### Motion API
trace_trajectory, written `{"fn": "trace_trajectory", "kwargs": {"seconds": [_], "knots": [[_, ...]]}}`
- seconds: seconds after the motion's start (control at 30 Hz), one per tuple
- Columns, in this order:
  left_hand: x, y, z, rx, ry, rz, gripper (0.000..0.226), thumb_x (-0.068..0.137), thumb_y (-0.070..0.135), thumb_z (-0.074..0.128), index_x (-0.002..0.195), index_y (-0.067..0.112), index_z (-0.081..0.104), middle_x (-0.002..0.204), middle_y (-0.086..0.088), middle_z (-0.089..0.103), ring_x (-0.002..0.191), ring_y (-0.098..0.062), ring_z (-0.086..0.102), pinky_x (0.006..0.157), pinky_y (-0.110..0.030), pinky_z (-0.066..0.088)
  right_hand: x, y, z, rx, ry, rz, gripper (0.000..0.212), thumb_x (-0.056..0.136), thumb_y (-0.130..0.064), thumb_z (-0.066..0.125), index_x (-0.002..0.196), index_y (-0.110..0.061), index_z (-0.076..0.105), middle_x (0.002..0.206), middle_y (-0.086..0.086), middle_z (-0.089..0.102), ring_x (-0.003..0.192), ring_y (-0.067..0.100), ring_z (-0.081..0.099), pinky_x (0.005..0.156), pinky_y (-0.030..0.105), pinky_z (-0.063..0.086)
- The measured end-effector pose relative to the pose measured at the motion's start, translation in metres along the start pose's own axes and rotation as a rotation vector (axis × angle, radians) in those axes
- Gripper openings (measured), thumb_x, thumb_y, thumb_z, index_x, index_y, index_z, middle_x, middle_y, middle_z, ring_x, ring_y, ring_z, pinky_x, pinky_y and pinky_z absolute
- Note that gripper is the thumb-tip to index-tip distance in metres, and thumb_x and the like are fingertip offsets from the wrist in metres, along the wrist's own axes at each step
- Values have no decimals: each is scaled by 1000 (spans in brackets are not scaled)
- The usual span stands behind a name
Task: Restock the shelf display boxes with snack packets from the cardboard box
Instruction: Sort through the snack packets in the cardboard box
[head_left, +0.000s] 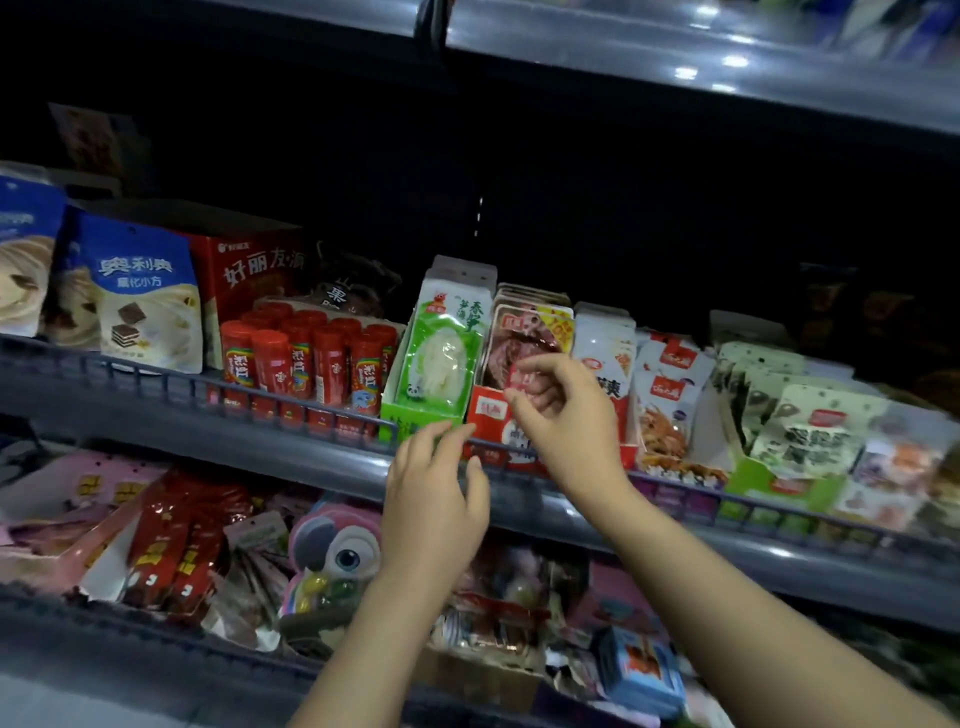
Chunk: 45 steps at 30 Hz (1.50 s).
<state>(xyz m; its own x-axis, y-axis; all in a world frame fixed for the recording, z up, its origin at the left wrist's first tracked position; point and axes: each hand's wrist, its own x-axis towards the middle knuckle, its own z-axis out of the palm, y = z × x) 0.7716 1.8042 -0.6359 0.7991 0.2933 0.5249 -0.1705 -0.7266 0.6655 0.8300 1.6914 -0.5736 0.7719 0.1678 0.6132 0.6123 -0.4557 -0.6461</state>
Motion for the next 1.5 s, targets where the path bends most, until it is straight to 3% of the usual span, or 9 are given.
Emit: {"fn": "trace_trajectory", "kwargs": {"seconds": [0.13, 0.33, 0.6, 0.77, 0.97, 1.1, 1.23, 1.37, 1.5], "knots": [[-29, 11, 9, -125, -149, 24, 30, 94, 21, 49, 122, 21, 58, 117, 6, 54, 101, -12, 54, 86, -26, 45, -58, 14, -17, 88, 39, 119, 21, 83, -11, 68, 95, -25, 59, 86, 2, 58, 70, 3, 51, 66, 12, 44], [-84, 4, 42, -207, -397, -97, 22, 94, 19, 50, 110, 22, 64, 104, 6, 63, 87, -4, 57, 68, -4, 39, -161, 58, -28, 121, 41, 389, 21, 81, -13, 69, 91, -30, 60, 83, 5, 60, 69, 10, 55, 65, 17, 46], [-175, -37, 107, -182, -678, -406, 21, 95, 14, 50, 111, 16, 62, 107, 1, 64, 96, -13, 60, 78, -19, 43, -285, 124, -16, 86, -65, 712, 17, 82, -16, 69, 95, -23, 61, 81, 3, 59, 70, 10, 55, 64, 12, 41], [-217, -76, 137, -49, -823, -506, 23, 94, 14, 50, 114, 13, 61, 111, -2, 64, 101, -14, 59, 80, -18, 40, -343, 168, 5, 113, -141, 901, 21, 80, -16, 70, 88, -32, 59, 79, 2, 61, 71, 13, 58, 71, 28, 48], [-258, -120, 161, 20, -880, -661, 23, 96, 16, 51, 113, 5, 60, 101, -2, 61, 77, -12, 58, 58, -12, 45, -390, 203, 30, 144, -267, 1067, 16, 86, -14, 66, 102, -14, 64, 76, -14, 53, 71, 3, 51, 62, 17, 38], [-285, -155, 176, 97, -921, -791, 25, 93, 20, 54, 113, 9, 64, 115, -11, 66, 104, -27, 61, 88, -30, 48, -418, 219, 53, 175, -308, 1223, 18, 85, -12, 65, 103, -8, 62, 93, 3, 65, 87, 17, 60, 65, 13, 40], [-301, -173, 184, 73, -927, -904, 25, 96, 14, 52, 113, 0, 62, 113, -9, 63, 102, -24, 59, 75, -15, 43, -442, 228, 71, 219, -371, 1344, 26, 85, -10, 66, 110, -5, 61, 105, 6, 64, 92, 16, 59, 68, 14, 41], [-316, -186, 192, 163, -990, -981, 29, 97, 22, 49, 116, 4, 60, 117, -17, 63, 106, -30, 59, 83, -27, 44, -457, 240, 87, 284, -451, 1439, 38, 86, -12, 66, 122, -7, 57, 117, 3, 60, 103, 16, 57, 82, 19, 42], [-331, -200, 198, 232, -1064, -1048, 21, 99, 23, 43, 90, 13, 60, 84, -1, 62, 74, -11, 56, 64, -20, 41, -463, 248, 97, 313, -614, 1522, 50, 90, -22, 62, 136, -15, 45, 135, 4, 52, 114, 20, 55, 77, 19, 43]]}}
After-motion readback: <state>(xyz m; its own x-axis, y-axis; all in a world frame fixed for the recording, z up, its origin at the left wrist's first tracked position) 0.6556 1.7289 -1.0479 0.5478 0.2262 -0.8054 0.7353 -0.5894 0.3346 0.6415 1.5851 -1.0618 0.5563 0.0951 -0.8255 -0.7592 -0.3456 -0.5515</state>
